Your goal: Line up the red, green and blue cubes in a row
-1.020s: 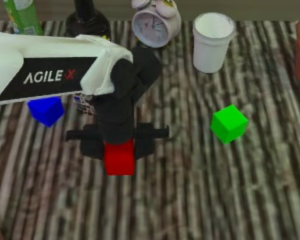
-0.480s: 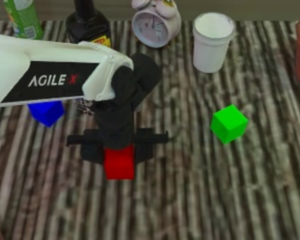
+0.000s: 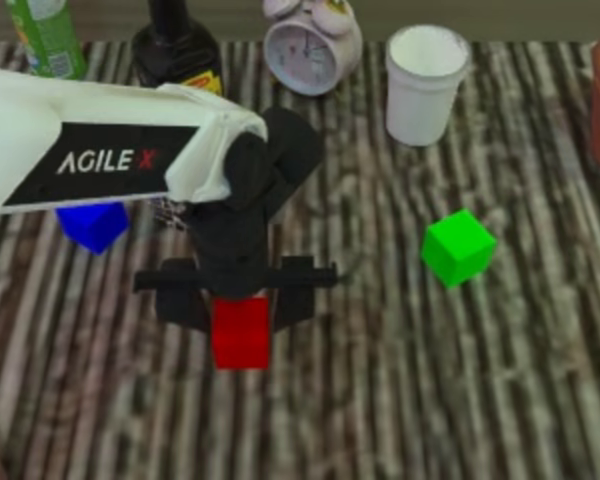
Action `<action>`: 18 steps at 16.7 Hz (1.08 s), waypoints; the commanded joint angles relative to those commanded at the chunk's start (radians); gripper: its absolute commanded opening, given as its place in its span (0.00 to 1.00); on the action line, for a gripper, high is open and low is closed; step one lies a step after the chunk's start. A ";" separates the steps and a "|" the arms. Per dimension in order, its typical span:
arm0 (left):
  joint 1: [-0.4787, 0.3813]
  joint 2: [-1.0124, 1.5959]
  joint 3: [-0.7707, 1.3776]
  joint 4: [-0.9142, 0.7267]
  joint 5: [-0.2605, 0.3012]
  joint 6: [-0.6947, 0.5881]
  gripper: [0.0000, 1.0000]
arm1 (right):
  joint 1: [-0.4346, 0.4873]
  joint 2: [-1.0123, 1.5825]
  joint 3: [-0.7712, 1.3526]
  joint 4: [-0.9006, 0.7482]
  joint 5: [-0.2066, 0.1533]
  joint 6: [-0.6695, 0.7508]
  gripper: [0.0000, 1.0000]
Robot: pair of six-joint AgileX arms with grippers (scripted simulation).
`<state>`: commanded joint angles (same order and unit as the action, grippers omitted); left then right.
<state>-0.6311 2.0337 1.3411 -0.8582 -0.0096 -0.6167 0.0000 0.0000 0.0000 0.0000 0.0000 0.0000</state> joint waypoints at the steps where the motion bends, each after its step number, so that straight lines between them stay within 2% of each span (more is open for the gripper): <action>1: 0.000 0.000 0.000 0.000 0.000 0.000 0.98 | 0.000 0.000 0.000 0.000 0.000 0.000 1.00; 11: 0.001 -0.002 0.003 -0.004 0.000 0.000 1.00 | 0.000 0.000 0.000 0.000 0.000 0.000 1.00; 18: 0.015 -0.074 0.139 -0.223 -0.001 -0.006 1.00 | 0.000 0.000 0.000 0.000 0.000 0.000 1.00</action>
<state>-0.6165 1.9601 1.4805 -1.0807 -0.0103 -0.6223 0.0000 0.0000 0.0000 0.0000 0.0000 0.0000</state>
